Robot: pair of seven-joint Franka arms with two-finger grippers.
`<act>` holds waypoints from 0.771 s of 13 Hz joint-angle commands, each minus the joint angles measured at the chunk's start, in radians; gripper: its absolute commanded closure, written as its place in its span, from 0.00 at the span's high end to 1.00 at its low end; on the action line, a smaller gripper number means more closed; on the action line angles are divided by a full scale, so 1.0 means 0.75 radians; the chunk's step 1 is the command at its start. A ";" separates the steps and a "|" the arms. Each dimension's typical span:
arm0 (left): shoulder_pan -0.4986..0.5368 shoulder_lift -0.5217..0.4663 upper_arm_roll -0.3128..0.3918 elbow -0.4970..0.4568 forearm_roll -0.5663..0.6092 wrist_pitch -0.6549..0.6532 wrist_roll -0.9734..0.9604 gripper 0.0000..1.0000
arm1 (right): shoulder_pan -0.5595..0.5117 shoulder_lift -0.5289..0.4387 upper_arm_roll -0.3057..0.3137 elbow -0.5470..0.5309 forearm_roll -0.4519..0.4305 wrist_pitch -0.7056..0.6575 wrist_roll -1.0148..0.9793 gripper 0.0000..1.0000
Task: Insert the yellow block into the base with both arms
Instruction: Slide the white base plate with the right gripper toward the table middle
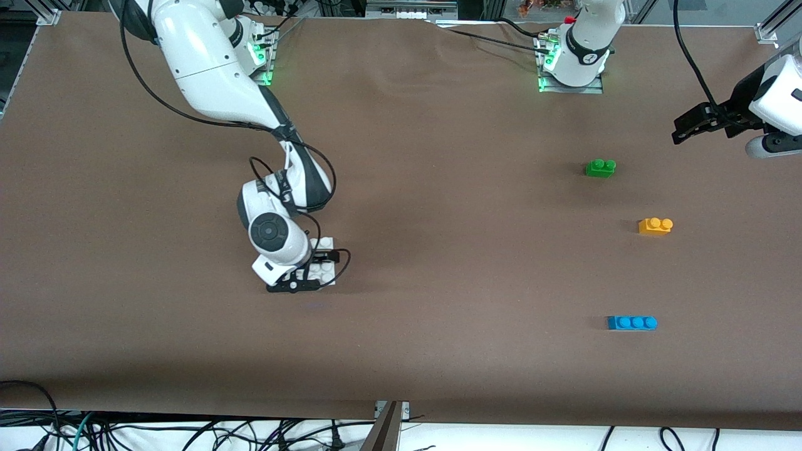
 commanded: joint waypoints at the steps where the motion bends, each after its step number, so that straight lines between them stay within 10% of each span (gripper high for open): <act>1: 0.011 0.002 -0.005 0.014 -0.025 0.001 0.033 1.00 | 0.053 0.041 0.016 0.007 0.038 0.049 0.104 1.00; 10: 0.011 0.002 -0.005 0.014 -0.027 0.001 0.033 1.00 | 0.198 0.043 0.110 0.076 0.036 0.130 0.462 1.00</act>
